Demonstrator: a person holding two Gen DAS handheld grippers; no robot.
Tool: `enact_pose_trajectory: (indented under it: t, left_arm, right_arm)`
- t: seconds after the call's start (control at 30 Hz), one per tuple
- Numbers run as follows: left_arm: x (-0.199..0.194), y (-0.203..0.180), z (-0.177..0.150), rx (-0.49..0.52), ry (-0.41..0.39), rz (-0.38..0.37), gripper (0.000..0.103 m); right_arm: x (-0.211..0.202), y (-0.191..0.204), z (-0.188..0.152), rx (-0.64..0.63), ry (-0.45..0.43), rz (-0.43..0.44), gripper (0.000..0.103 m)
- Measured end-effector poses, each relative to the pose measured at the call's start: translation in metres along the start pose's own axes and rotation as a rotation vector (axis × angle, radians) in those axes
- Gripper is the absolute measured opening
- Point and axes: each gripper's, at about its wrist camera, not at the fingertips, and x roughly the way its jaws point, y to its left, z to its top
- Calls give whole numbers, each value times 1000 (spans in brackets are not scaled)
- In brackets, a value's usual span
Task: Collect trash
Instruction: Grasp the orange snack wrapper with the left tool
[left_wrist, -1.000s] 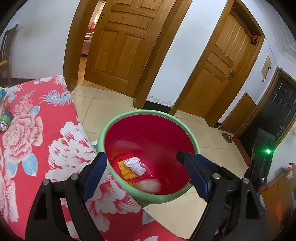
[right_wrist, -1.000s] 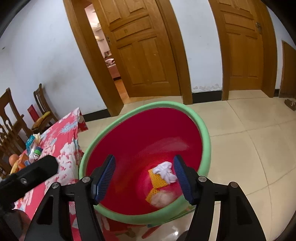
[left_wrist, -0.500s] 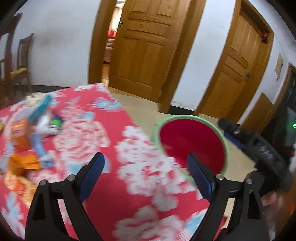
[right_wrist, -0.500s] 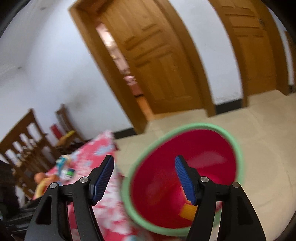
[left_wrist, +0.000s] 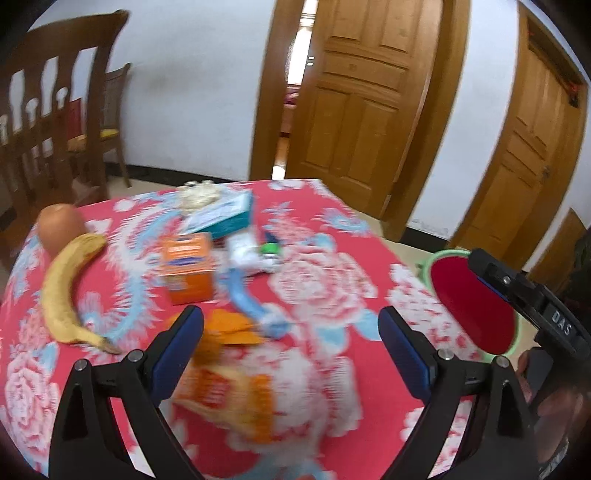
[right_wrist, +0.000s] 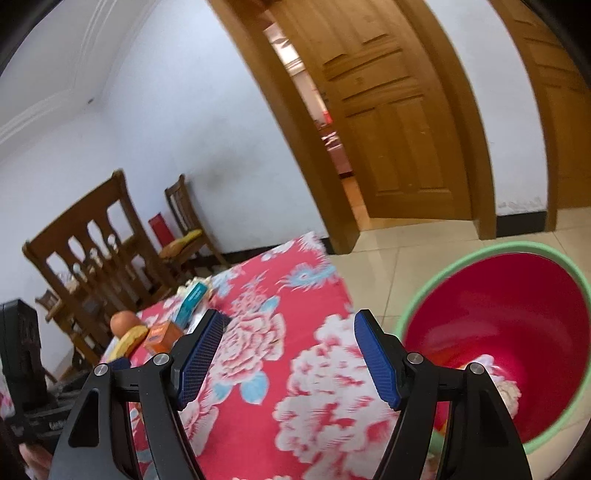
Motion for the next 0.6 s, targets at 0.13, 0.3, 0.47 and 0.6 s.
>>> enact_pose_trajectory:
  t: [0.13,0.3,0.47,0.6]
  left_arm:
    - [1,29,-2,-35,11,47,94]
    - [14,56,-9,-79,10,91,84]
    - [28,63,-19,-120,63,0,41]
    - [19,62,-18,-118,17,-58,21]
  right_arm:
    - [12,11,-5,-13,37,12,75]
    - [25,29,-10,-44,52,19,75]
    - [38,45,-19,-99,108,34,75]
    - [40,53,-22,-123,115,72,75]
